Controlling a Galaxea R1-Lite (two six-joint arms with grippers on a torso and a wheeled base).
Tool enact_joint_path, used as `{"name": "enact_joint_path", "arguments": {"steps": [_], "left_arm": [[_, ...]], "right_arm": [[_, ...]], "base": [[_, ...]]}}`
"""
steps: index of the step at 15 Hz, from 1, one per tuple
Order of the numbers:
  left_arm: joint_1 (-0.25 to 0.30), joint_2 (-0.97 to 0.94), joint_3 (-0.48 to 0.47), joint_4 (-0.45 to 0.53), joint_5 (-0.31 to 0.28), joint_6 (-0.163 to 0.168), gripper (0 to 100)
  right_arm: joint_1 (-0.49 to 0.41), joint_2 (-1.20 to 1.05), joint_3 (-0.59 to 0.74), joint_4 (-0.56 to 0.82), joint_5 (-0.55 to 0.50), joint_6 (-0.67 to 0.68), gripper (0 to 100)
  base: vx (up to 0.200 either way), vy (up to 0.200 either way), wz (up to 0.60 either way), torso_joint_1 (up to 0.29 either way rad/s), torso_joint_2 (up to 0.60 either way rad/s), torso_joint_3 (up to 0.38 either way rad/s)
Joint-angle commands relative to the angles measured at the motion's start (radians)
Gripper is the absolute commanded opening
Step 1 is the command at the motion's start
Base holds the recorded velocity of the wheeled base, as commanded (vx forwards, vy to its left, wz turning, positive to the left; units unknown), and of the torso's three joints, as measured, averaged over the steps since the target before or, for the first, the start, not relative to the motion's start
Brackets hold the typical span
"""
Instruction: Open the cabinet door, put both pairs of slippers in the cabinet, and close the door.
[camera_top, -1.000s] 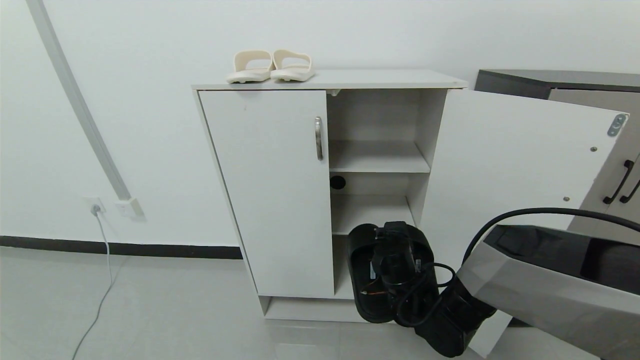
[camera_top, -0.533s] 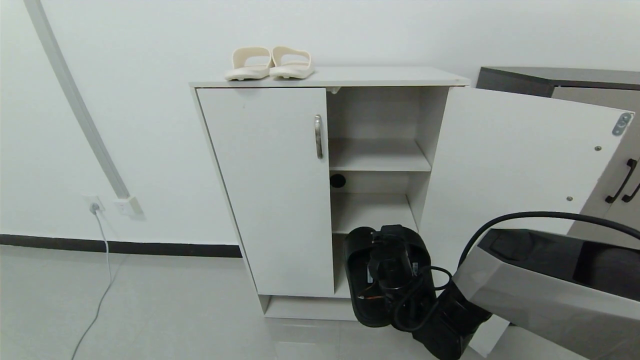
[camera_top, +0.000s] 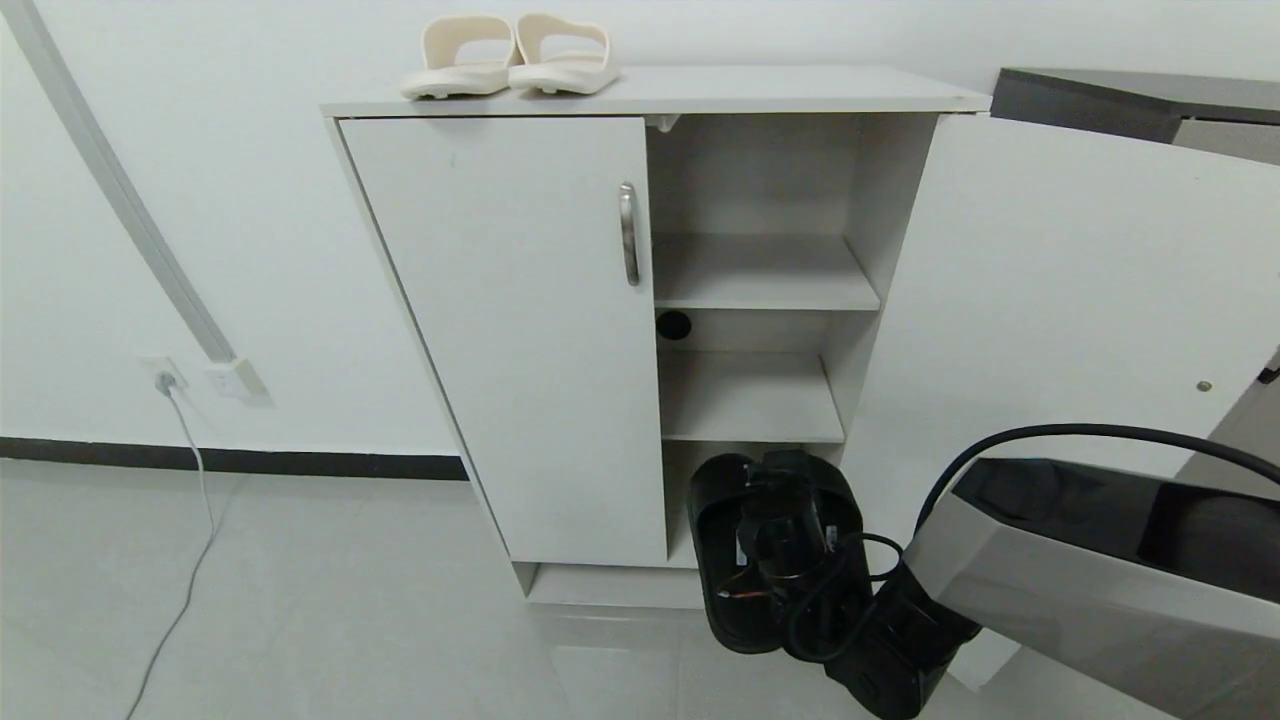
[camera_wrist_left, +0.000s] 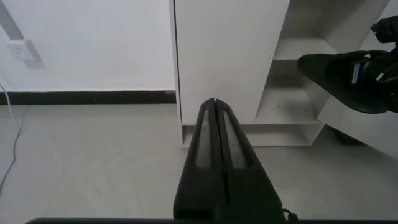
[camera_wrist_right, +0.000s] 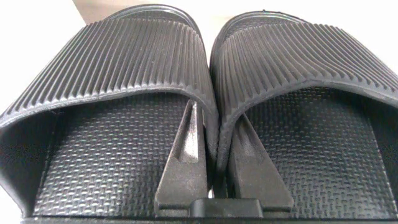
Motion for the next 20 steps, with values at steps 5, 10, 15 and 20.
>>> {"name": "enact_joint_path", "arguments": {"steps": [5, 10, 15, 20], "left_arm": [[0.000, 0.002, 0.000, 0.000, 0.000, 0.000, 0], [0.000, 0.002, 0.000, 0.000, 0.000, 0.000, 0], [0.000, 0.002, 0.000, 0.000, 0.000, 0.000, 0], [0.000, 0.002, 0.000, 0.000, 0.000, 0.000, 0]], "right_arm": [[0.008, 0.057, 0.001, -0.140, -0.028, -0.034, 0], [-0.006, 0.084, 0.001, -0.275, -0.028, -0.100, 0], [-0.009, 0.080, 0.001, -0.278, -0.028, -0.098, 0], [-0.009, 0.075, 0.000, -0.295, -0.030, -0.103, 0]], "base": [[0.000, 0.000, 0.00, 0.002, 0.00, -0.150], [0.000, 0.000, 0.00, 0.000, 0.00, 0.000], [0.000, 0.000, 0.00, 0.000, 0.00, 0.000], [0.040, 0.000, 0.00, 0.000, 0.00, 0.000]]}}
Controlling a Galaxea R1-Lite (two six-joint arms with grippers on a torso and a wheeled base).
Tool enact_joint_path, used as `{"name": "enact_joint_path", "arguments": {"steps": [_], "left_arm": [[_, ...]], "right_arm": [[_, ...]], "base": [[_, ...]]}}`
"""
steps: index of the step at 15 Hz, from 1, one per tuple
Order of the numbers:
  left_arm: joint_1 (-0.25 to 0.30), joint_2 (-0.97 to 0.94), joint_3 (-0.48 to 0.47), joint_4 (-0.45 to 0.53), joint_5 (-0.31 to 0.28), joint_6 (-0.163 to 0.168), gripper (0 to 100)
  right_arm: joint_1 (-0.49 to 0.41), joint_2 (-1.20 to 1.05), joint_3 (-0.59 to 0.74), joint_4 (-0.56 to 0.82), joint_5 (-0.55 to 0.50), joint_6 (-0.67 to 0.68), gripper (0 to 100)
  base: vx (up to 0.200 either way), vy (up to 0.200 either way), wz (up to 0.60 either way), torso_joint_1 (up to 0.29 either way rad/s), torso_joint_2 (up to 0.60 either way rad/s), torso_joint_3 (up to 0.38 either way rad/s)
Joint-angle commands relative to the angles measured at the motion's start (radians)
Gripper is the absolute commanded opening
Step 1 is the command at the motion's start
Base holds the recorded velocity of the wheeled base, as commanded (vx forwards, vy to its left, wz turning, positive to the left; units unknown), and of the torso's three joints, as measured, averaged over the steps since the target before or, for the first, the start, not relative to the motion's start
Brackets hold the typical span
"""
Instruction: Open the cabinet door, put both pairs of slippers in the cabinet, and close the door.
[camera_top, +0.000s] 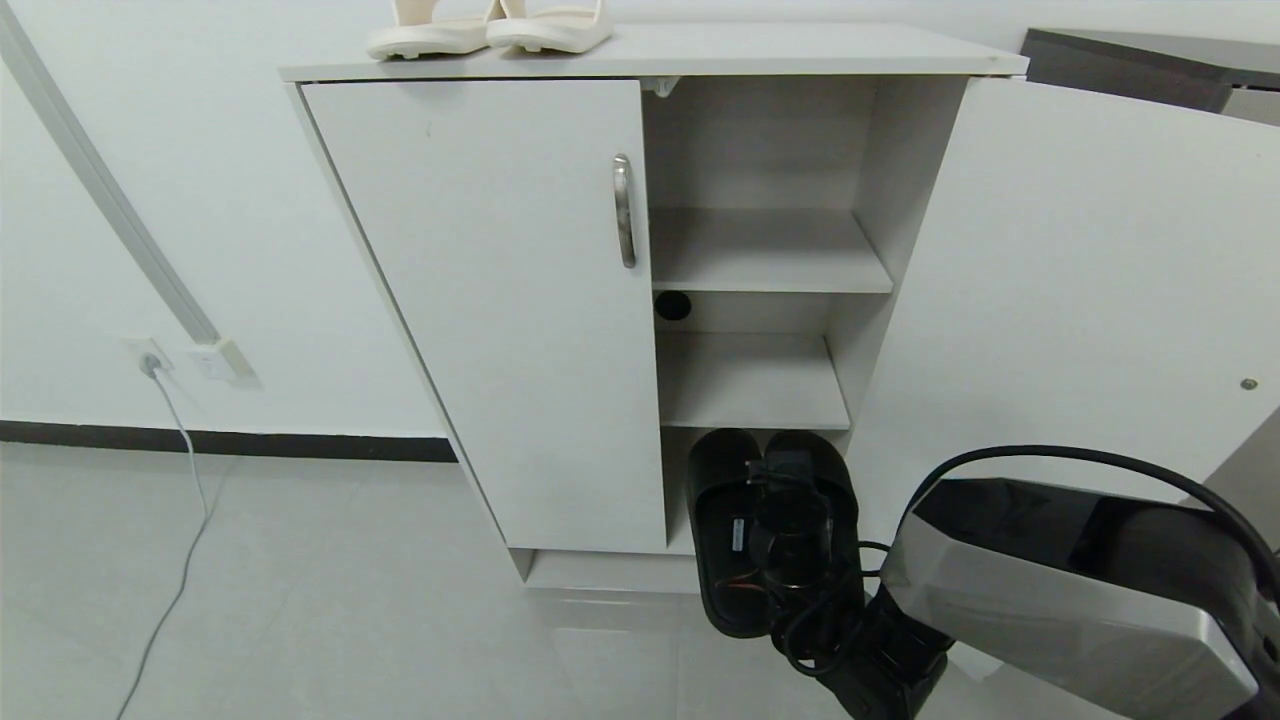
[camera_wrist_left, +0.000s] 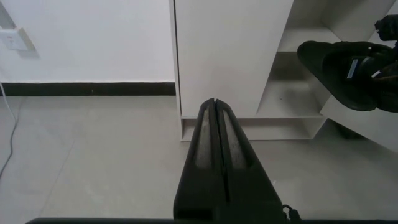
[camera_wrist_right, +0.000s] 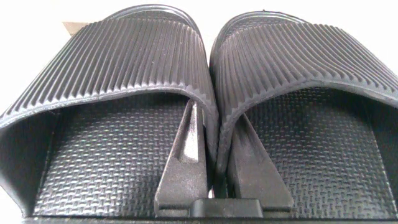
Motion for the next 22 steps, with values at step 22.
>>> {"name": "enact_joint_path", "arguments": {"steps": [22], "left_arm": [[0.000, 0.001, 0.000, 0.000, 0.000, 0.001, 0]], "right_arm": [[-0.061, 0.022, -0.135, 0.118, 0.020, -0.008, 0]], "base": [[0.091, 0.000, 0.00, 0.002, 0.00, 0.002]]}}
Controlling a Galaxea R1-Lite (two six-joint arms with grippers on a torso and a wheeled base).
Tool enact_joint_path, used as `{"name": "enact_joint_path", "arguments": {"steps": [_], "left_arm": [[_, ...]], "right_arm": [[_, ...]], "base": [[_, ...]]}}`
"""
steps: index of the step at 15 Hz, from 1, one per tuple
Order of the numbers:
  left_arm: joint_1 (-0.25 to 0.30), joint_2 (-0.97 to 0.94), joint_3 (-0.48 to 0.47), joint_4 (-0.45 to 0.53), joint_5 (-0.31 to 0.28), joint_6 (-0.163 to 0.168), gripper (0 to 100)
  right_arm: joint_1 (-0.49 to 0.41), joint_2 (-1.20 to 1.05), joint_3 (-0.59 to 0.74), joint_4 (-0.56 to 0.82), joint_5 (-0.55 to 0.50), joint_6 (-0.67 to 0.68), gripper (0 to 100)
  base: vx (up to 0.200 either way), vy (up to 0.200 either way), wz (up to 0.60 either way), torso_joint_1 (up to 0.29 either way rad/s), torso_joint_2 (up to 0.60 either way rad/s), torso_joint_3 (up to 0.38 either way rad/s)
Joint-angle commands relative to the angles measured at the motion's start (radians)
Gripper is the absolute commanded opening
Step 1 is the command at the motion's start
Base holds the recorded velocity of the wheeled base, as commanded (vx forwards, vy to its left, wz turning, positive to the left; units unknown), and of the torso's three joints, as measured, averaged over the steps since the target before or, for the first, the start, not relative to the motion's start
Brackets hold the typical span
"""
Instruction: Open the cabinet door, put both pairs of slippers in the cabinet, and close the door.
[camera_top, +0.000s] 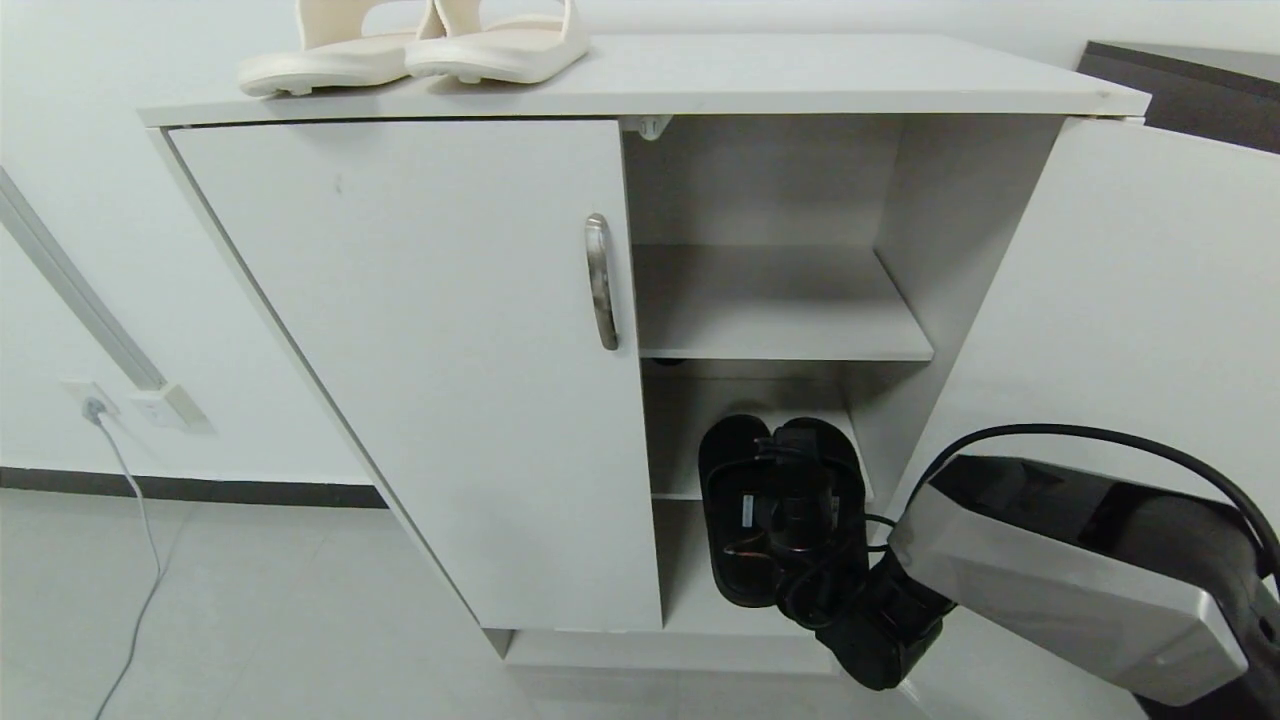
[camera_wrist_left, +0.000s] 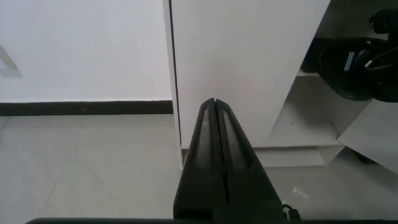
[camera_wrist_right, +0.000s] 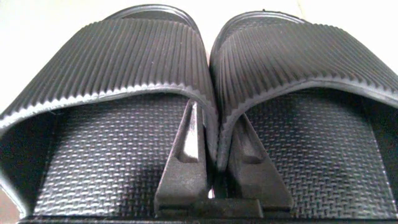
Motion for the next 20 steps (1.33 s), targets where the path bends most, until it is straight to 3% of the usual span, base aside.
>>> {"name": "enact_joint_path", "arguments": {"steps": [1, 20], "left_arm": [[0.000, 0.001, 0.000, 0.000, 0.000, 0.000, 0], [0.000, 0.001, 0.000, 0.000, 0.000, 0.000, 0]], "right_arm": [[-0.005, 0.024, -0.058, 0.015, 0.003, 0.001, 0], [-0.072, 0.099, -0.400, 0.270, 0.044, -0.001, 0]], "base": [[0.000, 0.000, 0.00, 0.000, 0.00, 0.000], [0.000, 0.000, 0.00, 0.000, 0.00, 0.000]]}}
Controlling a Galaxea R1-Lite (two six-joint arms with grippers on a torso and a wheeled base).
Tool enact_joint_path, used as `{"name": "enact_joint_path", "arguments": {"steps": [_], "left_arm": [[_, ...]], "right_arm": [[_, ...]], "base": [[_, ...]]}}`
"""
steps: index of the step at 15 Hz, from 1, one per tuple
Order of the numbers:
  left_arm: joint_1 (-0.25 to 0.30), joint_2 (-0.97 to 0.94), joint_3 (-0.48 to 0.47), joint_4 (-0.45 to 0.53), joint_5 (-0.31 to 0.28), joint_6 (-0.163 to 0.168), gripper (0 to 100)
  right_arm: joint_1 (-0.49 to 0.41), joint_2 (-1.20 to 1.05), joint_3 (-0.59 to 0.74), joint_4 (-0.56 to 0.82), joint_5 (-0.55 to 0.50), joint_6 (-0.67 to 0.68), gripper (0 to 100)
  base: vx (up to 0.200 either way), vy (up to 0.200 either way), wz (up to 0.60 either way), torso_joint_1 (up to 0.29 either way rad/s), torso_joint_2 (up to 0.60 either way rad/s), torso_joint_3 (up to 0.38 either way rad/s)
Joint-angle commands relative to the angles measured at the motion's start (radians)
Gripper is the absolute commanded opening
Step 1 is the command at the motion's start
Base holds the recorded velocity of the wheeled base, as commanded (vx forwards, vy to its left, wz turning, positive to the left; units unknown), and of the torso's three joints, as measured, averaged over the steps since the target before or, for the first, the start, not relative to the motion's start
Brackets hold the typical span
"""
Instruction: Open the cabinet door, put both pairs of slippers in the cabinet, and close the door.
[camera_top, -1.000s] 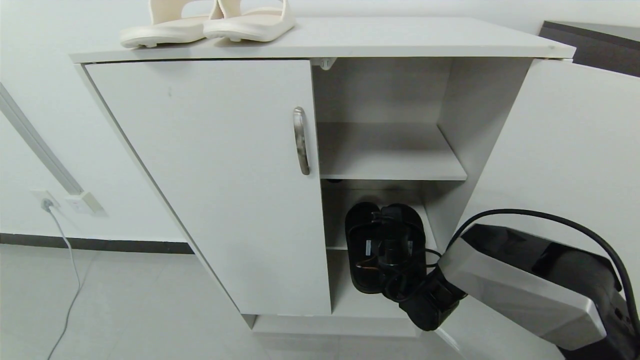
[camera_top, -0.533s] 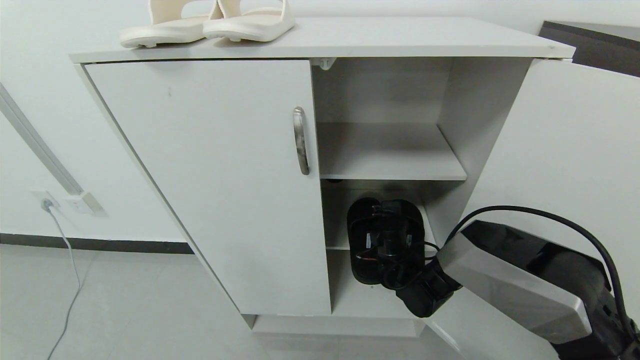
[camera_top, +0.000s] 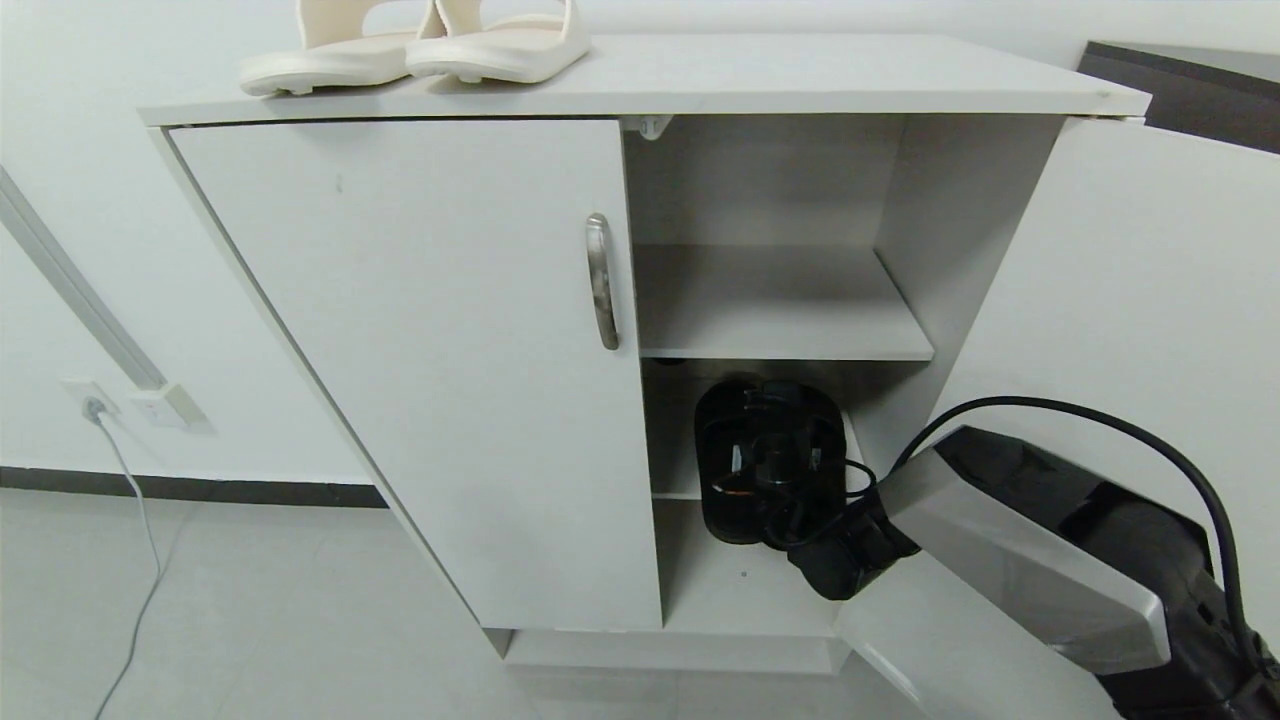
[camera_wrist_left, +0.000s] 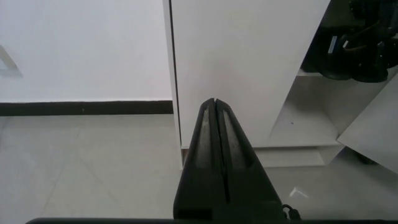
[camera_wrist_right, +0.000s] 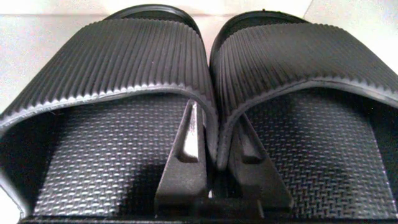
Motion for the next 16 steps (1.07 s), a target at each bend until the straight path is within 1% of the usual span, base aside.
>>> {"name": "enact_joint_path", "arguments": {"steps": [1, 5, 10, 11, 14, 16], "left_arm": [[0.000, 0.001, 0.000, 0.000, 0.000, 0.000, 0], [0.000, 0.001, 0.000, 0.000, 0.000, 0.000, 0], [0.000, 0.001, 0.000, 0.000, 0.000, 0.000, 0], [0.000, 0.001, 0.000, 0.000, 0.000, 0.000, 0], [0.000, 0.001, 0.000, 0.000, 0.000, 0.000, 0], [0.000, 0.001, 0.000, 0.000, 0.000, 0.000, 0]], "right_arm": [[-0.009, 0.020, -0.055, 0.022, 0.005, 0.000, 0], [-0.023, 0.054, -0.114, 0.053, 0.023, 0.000, 0], [-0.027, 0.061, -0.119, 0.053, 0.029, 0.000, 0], [-0.027, 0.061, -0.116, 0.053, 0.029, 0.000, 100], [-0.024, 0.049, -0.064, 0.046, 0.029, 0.000, 100], [-0.017, 0.002, 0.024, 0.010, 0.029, 0.003, 100]], "base": [[0.000, 0.000, 0.00, 0.000, 0.00, 0.000], [0.000, 0.000, 0.00, 0.000, 0.00, 0.000], [0.000, 0.000, 0.00, 0.000, 0.00, 0.000], [0.000, 0.000, 0.00, 0.000, 0.00, 0.000], [0.000, 0.000, 0.00, 0.000, 0.00, 0.000], [0.000, 0.000, 0.00, 0.000, 0.00, 0.000]]}}
